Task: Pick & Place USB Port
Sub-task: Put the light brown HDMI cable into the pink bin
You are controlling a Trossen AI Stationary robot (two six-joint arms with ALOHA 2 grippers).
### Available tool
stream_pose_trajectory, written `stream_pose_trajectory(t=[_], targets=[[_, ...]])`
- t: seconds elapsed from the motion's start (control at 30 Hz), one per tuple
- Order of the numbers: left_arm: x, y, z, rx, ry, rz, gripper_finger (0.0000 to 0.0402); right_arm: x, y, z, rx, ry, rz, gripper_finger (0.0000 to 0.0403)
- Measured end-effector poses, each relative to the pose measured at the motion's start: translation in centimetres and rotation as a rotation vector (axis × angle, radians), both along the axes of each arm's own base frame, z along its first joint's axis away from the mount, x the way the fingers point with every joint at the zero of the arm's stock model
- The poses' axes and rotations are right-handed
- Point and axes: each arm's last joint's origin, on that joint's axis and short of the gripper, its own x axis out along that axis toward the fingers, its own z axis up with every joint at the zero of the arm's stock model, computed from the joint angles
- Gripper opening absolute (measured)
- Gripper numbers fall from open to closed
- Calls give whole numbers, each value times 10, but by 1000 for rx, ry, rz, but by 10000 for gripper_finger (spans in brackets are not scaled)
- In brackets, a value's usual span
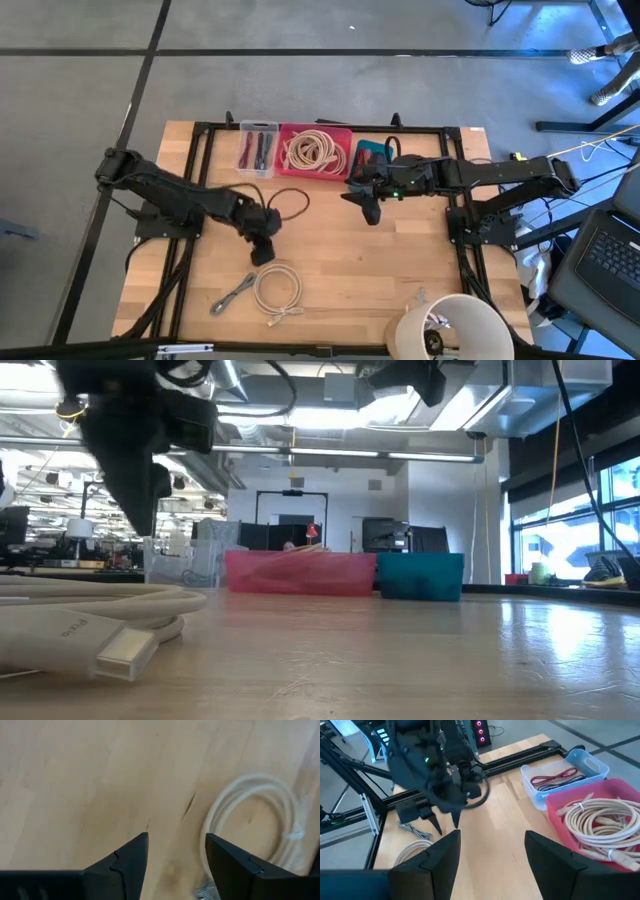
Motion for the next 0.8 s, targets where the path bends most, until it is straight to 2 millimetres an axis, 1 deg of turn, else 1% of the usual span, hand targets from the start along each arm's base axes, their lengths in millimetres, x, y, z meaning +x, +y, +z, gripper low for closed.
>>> stream_pose_trajectory(t=[0.1,0.17,0.3,0.4,0.57,0.7,0.77,0.8], targets=[[1,-9,-10,32,44,-71,189,0,-1,0,-2,1,1,223],[3,-14,-19,21,82,-122,189,0,-2,0,-1,1,1,223],[10,-27,-40,-71,136,-254,189,0,-2,0,-4,2,3,223],[14,-37,-48,-139,135,-315,189,-1,-2,0,5,2,0,223],[21,-50,-57,-151,94,-356,189,-1,-2,0,6,3,0,223],[24,-54,-70,-155,127,-345,186,-1,-2,0,6,8,-1,223],[25,-54,-76,-153,162,-327,169,-1,-2,0,6,8,-1,223],[25,-54,-77,-145,170,-323,152,-1,-2,0,6,8,-1,223]])
